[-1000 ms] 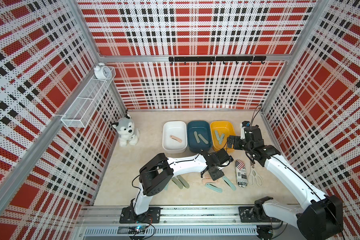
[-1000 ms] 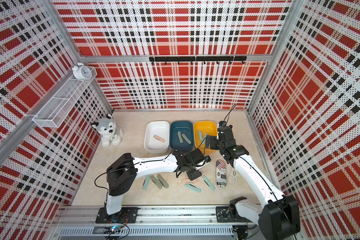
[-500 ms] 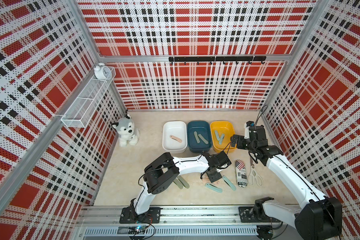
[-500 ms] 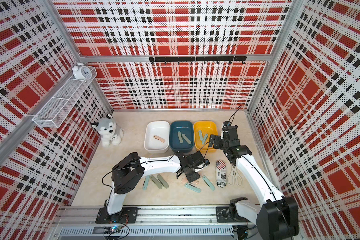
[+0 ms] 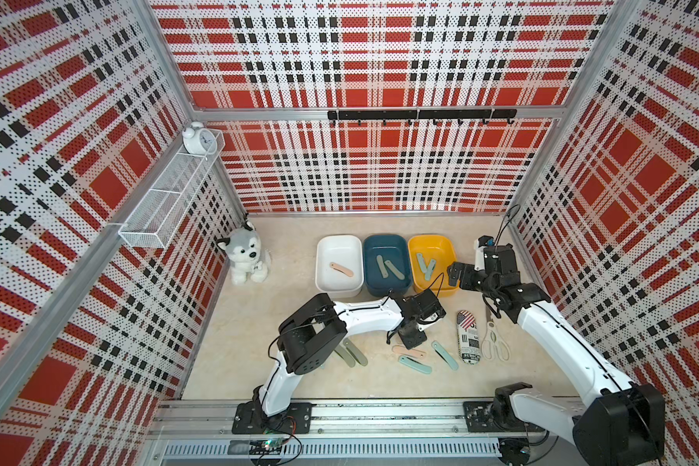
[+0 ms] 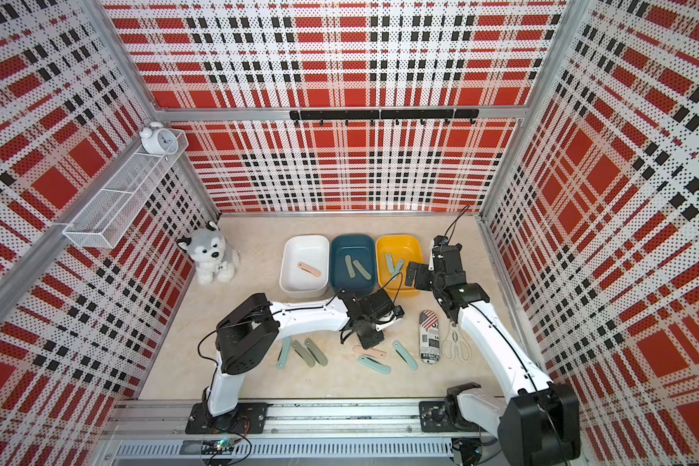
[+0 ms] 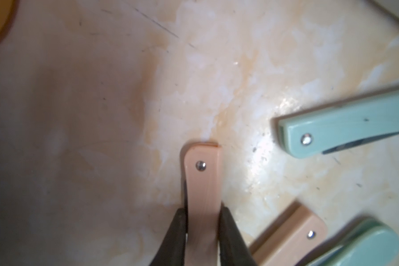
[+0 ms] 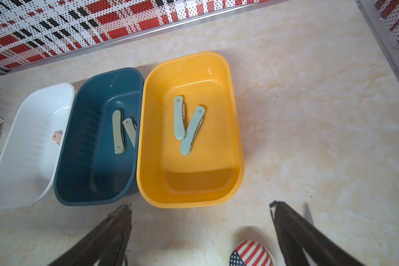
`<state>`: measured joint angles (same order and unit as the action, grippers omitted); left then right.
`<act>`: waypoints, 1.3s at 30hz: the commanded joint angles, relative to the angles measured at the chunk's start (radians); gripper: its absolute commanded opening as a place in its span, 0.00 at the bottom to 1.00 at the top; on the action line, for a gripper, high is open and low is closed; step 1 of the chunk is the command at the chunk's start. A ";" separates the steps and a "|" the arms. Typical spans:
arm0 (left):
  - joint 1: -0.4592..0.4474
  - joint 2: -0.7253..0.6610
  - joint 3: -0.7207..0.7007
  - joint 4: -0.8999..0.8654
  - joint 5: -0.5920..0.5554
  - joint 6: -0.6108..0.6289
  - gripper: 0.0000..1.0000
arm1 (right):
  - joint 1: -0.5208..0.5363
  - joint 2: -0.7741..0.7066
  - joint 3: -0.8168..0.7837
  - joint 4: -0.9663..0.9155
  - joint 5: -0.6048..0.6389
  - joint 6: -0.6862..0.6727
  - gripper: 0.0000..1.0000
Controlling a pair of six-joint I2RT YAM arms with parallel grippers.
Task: Place the fruit knives into the storage box by color
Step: Pick up the fruit knife from the center of the board, then place the fruit knife in the storage box.
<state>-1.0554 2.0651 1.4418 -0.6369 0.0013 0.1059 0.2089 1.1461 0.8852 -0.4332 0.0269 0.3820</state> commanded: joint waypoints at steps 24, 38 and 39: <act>0.306 -0.347 -0.099 0.052 -0.235 -0.248 0.21 | 0.140 0.032 0.007 -0.020 0.026 0.030 1.00; 0.635 -0.227 -0.084 0.137 -0.280 -0.348 0.24 | 0.256 0.055 -0.015 -0.011 0.020 0.078 1.00; 0.644 -0.198 -0.070 0.139 -0.279 -0.348 0.24 | 0.263 0.057 -0.016 -0.008 0.021 0.081 1.00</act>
<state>-0.4248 1.8053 1.3354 -0.5335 -0.2699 -0.2249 0.4492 1.1915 0.8852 -0.4526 0.0452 0.4435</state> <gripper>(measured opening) 0.235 0.998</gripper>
